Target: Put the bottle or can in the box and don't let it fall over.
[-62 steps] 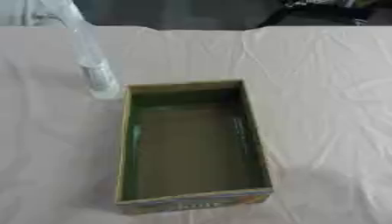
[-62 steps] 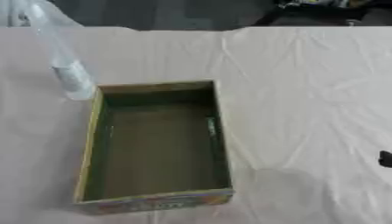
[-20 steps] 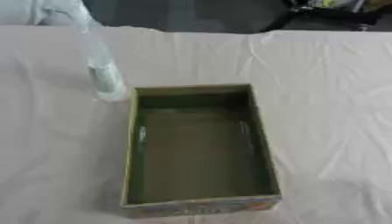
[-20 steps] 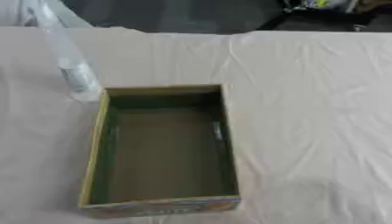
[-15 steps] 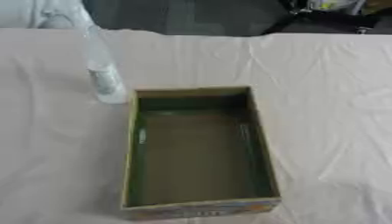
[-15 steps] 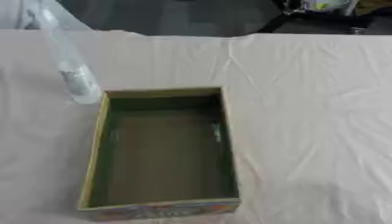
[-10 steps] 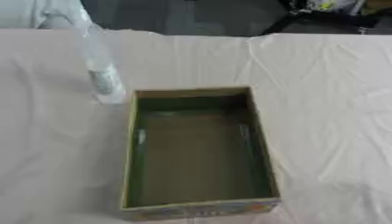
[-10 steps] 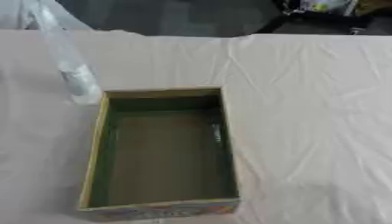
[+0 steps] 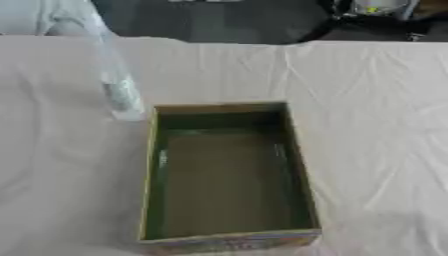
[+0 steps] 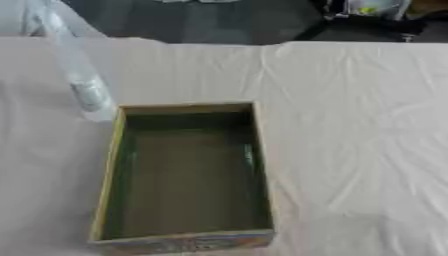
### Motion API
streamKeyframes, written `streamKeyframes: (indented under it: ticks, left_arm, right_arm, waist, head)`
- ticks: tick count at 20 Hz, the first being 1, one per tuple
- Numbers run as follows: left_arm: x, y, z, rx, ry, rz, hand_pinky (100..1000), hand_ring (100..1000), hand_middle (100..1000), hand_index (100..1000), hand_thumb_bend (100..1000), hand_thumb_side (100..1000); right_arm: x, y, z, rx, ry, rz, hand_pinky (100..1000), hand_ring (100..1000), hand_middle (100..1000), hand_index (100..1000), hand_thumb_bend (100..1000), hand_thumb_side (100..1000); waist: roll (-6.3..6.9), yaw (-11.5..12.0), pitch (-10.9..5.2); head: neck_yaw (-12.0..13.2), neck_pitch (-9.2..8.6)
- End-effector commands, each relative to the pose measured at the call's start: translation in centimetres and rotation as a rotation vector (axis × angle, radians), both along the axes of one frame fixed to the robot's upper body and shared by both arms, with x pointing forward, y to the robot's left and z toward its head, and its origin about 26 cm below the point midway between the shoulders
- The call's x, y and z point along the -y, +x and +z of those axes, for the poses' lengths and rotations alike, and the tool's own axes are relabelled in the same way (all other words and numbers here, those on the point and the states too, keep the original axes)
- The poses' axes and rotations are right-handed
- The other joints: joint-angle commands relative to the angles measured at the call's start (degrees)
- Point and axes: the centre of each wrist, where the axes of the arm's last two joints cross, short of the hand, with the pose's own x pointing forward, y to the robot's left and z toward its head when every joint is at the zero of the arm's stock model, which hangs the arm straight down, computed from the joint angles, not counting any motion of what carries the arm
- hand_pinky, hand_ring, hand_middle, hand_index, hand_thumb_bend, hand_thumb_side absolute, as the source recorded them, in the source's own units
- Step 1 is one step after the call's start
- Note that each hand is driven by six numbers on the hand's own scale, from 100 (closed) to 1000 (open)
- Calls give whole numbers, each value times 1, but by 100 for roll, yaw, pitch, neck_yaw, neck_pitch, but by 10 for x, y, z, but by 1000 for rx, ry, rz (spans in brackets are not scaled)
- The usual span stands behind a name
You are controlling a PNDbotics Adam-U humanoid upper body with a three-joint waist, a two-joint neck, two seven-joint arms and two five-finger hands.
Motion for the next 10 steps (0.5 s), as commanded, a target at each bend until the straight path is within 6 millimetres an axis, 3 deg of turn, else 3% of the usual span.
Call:
streamKeyframes:
  ticks: [1, 10]
  left_arm:
    - [-12, 1, 12, 7, 55, 14, 1000, 1000, 1000, 917, 355, 330]
    - [-28, 9, 15, -26, 61, 16, 1000, 1000, 1000, 916, 349, 349]
  right_arm:
    - [0, 1, 7, 167, -159, 61, 939, 774, 851, 933, 100, 553]
    - [-1, 1, 7, 169, -155, 64, 939, 774, 851, 933, 100, 553]
  waist:
    - [5, -11, -70]
    - [-20, -22, -60]
  head:
    - [13, -68]
    - [44, -92]
